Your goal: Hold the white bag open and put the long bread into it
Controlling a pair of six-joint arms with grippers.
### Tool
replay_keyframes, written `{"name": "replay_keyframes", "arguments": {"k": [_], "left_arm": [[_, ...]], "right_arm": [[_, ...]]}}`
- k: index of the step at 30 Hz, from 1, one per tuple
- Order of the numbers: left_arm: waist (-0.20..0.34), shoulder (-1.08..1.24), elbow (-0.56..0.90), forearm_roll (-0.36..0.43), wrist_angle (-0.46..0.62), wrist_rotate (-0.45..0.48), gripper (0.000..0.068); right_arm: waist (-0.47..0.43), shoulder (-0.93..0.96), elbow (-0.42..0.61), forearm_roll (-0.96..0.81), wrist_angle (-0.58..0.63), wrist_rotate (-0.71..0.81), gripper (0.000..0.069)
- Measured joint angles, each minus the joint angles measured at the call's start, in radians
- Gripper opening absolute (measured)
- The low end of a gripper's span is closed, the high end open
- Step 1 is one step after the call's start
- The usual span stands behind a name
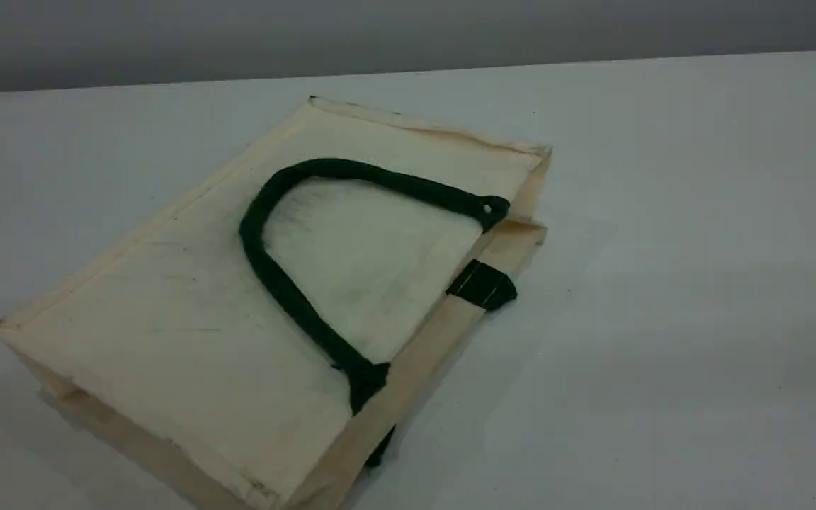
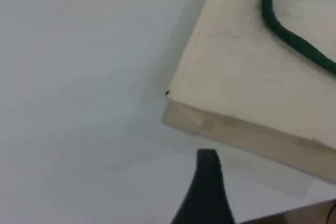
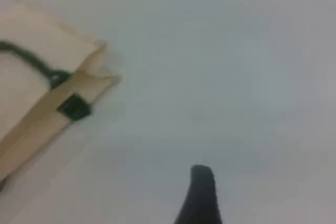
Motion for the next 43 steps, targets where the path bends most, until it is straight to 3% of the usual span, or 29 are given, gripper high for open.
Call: {"name": "replay_keyframes", "arguments": {"k": [4,15,43], "left_arm": [[0.01,0.0,0.0,0.0,0.0,0.0,0.0538],[0.131,-0.05,0.0,0.0,0.001,0.0,0.0538],[0.131,-0.137,0.0,0.002,0.001,0.0,0.0538]], "right_arm": [[-0.085,-0.041,0.0,0.0,0.001,0.0,0.0545],[-0.088,-0.138,0.0,0.0,0.007,0.0,0.0545],[-0.088,-0.137,0.0,0.0,0.004,0.0,0.0545]]}}
